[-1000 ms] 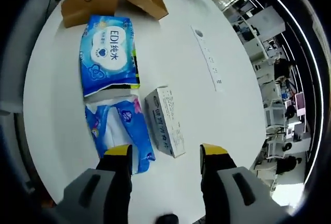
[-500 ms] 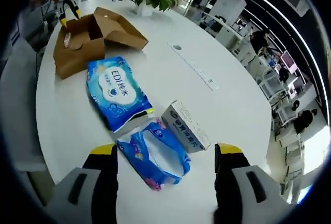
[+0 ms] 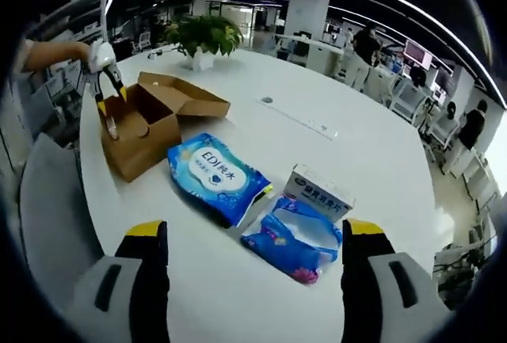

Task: Operate the shoe box by opening the lid, removing the specified soft item, and placing it in the target area until the item is outside and the box remains undamaged.

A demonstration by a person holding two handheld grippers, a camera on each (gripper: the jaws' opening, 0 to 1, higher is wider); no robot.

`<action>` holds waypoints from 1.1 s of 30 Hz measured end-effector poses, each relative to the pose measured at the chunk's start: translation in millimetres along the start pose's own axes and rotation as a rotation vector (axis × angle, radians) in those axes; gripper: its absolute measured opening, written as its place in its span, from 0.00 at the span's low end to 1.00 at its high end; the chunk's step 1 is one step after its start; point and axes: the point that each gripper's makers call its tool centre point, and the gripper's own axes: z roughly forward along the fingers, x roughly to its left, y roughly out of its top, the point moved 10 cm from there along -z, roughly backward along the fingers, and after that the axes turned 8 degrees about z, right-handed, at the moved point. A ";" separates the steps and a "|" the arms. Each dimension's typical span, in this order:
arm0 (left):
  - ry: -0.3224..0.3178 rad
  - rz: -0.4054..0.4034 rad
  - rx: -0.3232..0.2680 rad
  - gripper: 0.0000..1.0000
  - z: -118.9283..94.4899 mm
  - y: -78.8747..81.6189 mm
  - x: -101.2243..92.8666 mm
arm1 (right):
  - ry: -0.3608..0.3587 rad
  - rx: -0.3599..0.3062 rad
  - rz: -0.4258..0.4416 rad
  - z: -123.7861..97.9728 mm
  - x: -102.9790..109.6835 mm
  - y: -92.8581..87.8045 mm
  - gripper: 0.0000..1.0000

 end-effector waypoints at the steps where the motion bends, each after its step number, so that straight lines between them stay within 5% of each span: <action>1: -0.017 0.011 0.008 0.44 1.1 0.2 0.0 | 0.001 -0.010 0.011 -1.8 2.4 0.0 0.87; 7: -0.092 0.081 0.043 0.46 11.9 -0.4 2.3 | -0.012 -0.063 0.067 -10.0 19.2 -2.0 0.87; 17: -0.183 0.169 0.086 0.45 26.7 6.6 5.0 | -0.008 -0.045 0.095 -10.7 35.0 -15.3 0.87; 27: -0.198 0.227 0.063 0.37 36.8 7.1 -3.7 | -0.009 -0.069 0.129 -12.9 40.9 -18.8 0.85; 33: -0.152 0.233 0.038 0.35 35.4 8.0 -3.9 | 0.011 -0.066 0.143 -7.8 47.8 -22.9 0.84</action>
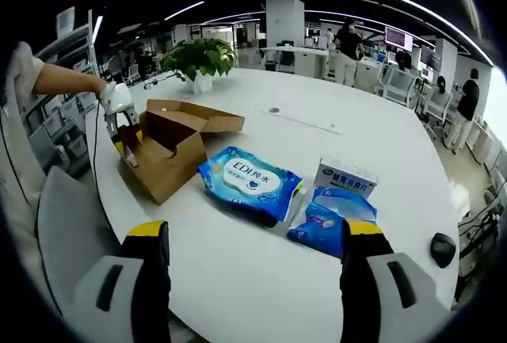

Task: Operate the shoe box by opening the lid, removing the specified soft item, and placing it in the target area until the item is outside and the box remains undamaged.

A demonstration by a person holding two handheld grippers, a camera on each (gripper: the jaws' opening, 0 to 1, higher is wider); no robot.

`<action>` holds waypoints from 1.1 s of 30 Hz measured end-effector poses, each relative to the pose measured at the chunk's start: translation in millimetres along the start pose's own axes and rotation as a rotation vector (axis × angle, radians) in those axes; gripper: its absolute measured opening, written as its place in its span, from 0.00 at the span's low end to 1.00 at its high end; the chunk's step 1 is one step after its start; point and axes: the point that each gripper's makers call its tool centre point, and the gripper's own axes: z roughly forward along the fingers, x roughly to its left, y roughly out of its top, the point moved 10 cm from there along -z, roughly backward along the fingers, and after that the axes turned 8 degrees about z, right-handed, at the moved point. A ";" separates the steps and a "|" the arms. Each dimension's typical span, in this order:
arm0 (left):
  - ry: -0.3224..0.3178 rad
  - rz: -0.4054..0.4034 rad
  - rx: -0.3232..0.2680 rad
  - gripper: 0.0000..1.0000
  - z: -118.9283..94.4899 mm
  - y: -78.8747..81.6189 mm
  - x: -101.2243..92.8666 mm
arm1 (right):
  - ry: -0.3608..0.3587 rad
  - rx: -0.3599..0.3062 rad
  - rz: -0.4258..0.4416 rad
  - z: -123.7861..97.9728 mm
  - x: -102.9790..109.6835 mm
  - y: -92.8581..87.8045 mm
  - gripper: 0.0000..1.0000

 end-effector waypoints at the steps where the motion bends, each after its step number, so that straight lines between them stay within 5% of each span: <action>1: 0.003 0.005 -0.004 0.35 0.6 0.2 -0.8 | 0.002 0.001 0.000 0.3 -1.1 -1.2 0.84; 10: 0.028 -0.048 -0.013 0.37 -1.2 -2.4 0.5 | 0.018 -0.003 0.006 2.5 1.4 -2.2 0.84; 21: 0.022 -0.010 0.000 0.32 9.9 -2.2 -1.4 | 0.017 -0.003 0.013 1.3 4.5 -4.5 0.83; 25: 0.076 -0.016 -0.004 0.24 9.9 -2.6 3.2 | 0.019 0.000 0.007 1.6 5.4 -5.7 0.83; 33: 0.085 -0.025 0.003 0.20 22.3 -2.4 -0.8 | 0.051 -0.028 -0.009 2.2 13.2 -3.8 0.78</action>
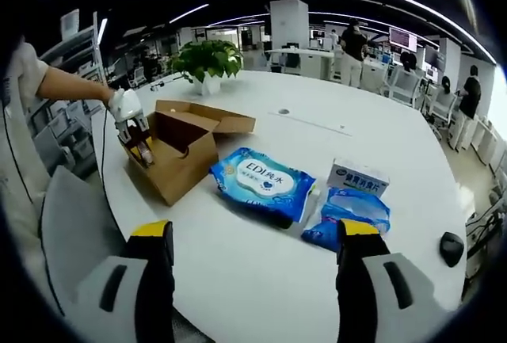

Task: Operate the shoe box by opening the lid, removing the specified soft item, and placing it in the target area until the item is outside and the box remains undamaged.

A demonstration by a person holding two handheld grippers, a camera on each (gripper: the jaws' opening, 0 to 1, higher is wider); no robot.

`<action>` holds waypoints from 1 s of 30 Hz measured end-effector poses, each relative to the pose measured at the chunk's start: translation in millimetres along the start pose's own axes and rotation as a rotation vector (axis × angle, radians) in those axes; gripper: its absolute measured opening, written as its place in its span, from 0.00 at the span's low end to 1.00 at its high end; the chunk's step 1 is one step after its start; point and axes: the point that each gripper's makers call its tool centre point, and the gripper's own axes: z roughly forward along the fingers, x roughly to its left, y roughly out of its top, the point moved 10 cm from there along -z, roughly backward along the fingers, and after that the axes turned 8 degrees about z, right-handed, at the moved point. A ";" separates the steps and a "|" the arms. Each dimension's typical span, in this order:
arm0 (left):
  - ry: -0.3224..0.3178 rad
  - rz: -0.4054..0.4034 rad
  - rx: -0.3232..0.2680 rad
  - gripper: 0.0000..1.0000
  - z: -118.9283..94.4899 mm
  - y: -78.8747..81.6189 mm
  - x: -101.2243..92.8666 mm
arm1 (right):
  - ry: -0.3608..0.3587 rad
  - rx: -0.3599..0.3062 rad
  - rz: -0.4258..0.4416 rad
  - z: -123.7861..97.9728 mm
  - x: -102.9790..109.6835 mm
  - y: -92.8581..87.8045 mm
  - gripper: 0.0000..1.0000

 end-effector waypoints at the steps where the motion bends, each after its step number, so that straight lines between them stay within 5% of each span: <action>1: 0.003 0.004 -0.001 0.20 1.4 0.5 -1.5 | 0.003 -0.005 -0.008 0.2 1.3 0.0 0.76; 14: 0.082 0.062 -0.005 0.20 -12.3 6.1 -0.7 | 0.044 -0.031 -0.041 4.0 14.0 0.1 0.63; 20: 0.117 0.061 -0.056 0.20 -26.1 21.9 -0.2 | 0.072 -0.032 -0.085 8.6 24.5 0.0 0.48; 30: 0.188 0.105 -0.153 0.20 -51.3 56.6 1.7 | 0.108 -0.029 -0.132 18.9 41.2 4.4 0.50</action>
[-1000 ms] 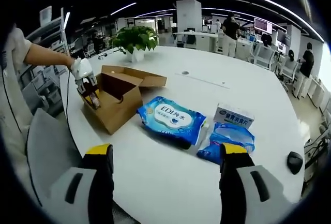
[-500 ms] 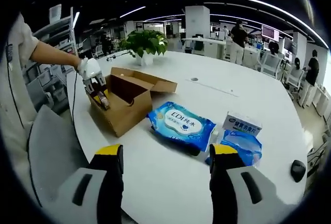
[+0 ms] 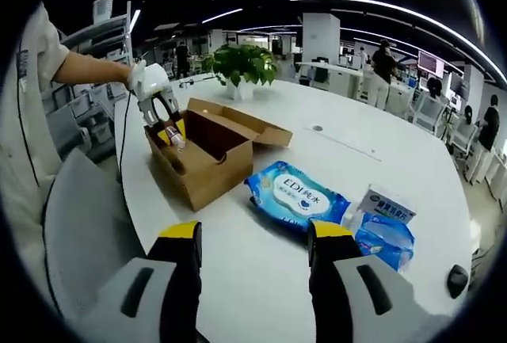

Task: Operate the shoe box by opening the lid, removing the specified soft item, and placing it in the target area until the item is outside and the box remains undamaged.

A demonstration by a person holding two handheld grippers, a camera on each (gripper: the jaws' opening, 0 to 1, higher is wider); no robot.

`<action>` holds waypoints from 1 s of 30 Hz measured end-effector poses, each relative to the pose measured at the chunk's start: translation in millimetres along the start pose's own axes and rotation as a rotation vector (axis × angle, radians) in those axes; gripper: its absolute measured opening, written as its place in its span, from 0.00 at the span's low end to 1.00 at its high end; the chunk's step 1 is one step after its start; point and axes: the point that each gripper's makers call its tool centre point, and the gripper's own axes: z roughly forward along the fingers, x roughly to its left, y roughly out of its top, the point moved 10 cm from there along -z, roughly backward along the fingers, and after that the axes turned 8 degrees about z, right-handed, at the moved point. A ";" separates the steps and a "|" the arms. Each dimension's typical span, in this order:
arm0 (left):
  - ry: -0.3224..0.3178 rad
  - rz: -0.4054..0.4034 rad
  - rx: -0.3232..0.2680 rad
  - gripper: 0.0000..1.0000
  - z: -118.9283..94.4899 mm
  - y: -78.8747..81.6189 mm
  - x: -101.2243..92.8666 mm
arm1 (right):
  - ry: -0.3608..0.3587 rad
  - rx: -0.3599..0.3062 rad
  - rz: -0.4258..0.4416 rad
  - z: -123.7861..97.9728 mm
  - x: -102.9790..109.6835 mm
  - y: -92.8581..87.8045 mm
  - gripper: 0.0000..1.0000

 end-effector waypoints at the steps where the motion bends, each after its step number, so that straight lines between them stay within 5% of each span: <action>1: 0.003 0.003 -0.012 0.20 -1.2 3.6 0.6 | 0.005 -0.006 -0.007 2.0 2.4 1.3 0.49; 17: 0.011 0.107 -0.178 0.20 -14.7 69.0 2.6 | 0.108 -0.106 -0.037 18.0 34.0 18.7 0.34; 30: -0.074 0.150 -0.279 0.19 -10.1 108.0 -7.0 | 0.215 -0.126 -0.117 28.6 63.5 29.6 0.29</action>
